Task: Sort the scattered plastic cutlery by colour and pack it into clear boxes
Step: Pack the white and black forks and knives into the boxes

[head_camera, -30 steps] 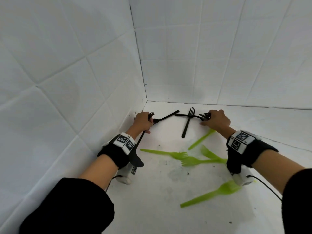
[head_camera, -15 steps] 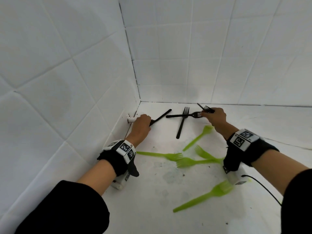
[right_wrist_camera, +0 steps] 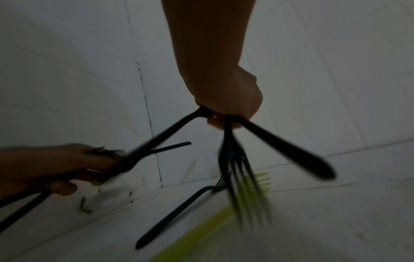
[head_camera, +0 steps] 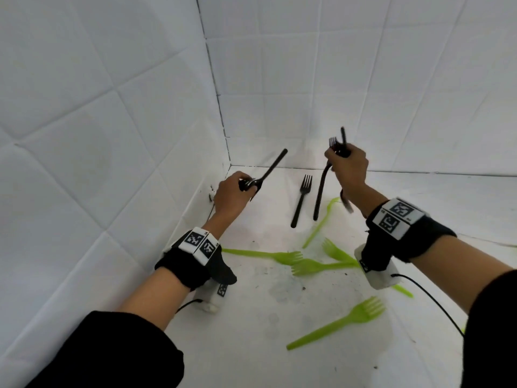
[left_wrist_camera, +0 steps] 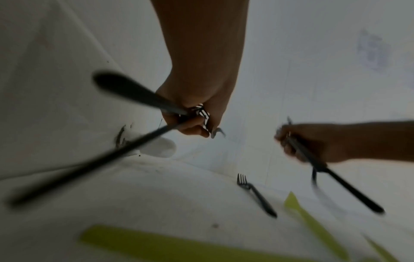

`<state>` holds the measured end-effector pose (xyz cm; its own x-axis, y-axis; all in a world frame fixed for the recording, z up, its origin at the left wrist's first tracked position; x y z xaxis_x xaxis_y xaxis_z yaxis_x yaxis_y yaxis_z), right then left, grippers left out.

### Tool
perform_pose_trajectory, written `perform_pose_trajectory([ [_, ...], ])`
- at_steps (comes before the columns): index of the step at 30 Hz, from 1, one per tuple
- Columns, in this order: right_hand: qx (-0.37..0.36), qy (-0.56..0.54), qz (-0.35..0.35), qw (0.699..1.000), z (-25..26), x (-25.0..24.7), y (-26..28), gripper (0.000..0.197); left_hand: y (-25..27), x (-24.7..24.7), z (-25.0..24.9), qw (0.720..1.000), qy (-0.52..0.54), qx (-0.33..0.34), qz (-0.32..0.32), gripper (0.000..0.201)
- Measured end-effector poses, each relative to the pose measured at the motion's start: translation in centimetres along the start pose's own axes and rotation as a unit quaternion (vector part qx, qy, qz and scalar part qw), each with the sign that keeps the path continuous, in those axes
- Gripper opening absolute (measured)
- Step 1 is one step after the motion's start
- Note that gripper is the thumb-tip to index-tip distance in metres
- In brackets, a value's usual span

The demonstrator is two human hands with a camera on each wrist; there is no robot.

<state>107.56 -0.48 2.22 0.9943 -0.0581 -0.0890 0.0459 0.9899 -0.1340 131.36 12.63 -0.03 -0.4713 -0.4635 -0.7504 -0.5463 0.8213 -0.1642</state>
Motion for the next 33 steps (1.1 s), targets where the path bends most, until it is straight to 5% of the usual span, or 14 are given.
perform_pose_trajectory([
  [4, 0.185, -0.035, 0.089, 0.978, -5.8, 3.1, 0.8, 0.018, 0.2, -0.2, -0.6, 0.98, 0.188, -0.062, 0.026, 0.01],
  [6, 0.218, 0.035, 0.131, 0.966, -7.5, 4.0, 1.4, 0.025, 0.5, -0.2, -1.5, 0.973, 0.222, -0.054, 0.041, 0.012],
  [11, 0.112, 0.291, 0.224, 0.923, -7.3, 5.7, 2.8, 0.035, 0.9, -1.6, -2.8, 0.955, 0.296, -0.031, -0.005, 0.017],
  [17, 0.079, 0.346, 0.248, 0.901, -6.7, 6.6, 3.8, 0.042, 1.1, -2.7, -4.0, 0.949, 0.315, -0.008, -0.009, 0.016],
  [21, 0.114, 0.289, 0.234, 0.921, -6.8, 6.6, 4.5, 0.036, 1.2, -2.4, -4.1, 0.955, 0.295, -0.012, 0.021, 0.016],
  [26, 0.107, 0.061, 0.203, 0.971, -3.4, 4.9, 5.3, 0.016, 2.0, -2.4, -4.6, 0.956, 0.288, -0.006, 0.048, 0.024],
  [30, 0.064, -0.065, 0.235, 0.968, 0.9, 2.2, 7.1, 0.018, 2.9, -1.8, -6.0, 0.937, 0.339, -0.015, 0.087, 0.021],
  [33, 0.048, -0.062, 0.278, 0.957, 3.3, -0.7, 9.1, 0.015, 4.4, -1.1, -8.5, 0.91, 0.393, -0.019, 0.131, 0.02],
])
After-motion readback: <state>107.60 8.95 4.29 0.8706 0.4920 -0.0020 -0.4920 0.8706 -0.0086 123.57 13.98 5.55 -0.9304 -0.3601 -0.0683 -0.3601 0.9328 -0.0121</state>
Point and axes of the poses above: each hand's wrist, its own y-axis away from the middle knuckle, its own x-axis out of the palm, z = x × y, the point moved 7 cm from there along -y, towards the middle knuckle, and after that the axes turned 5 degrees about -y, right-handed, at the moved point
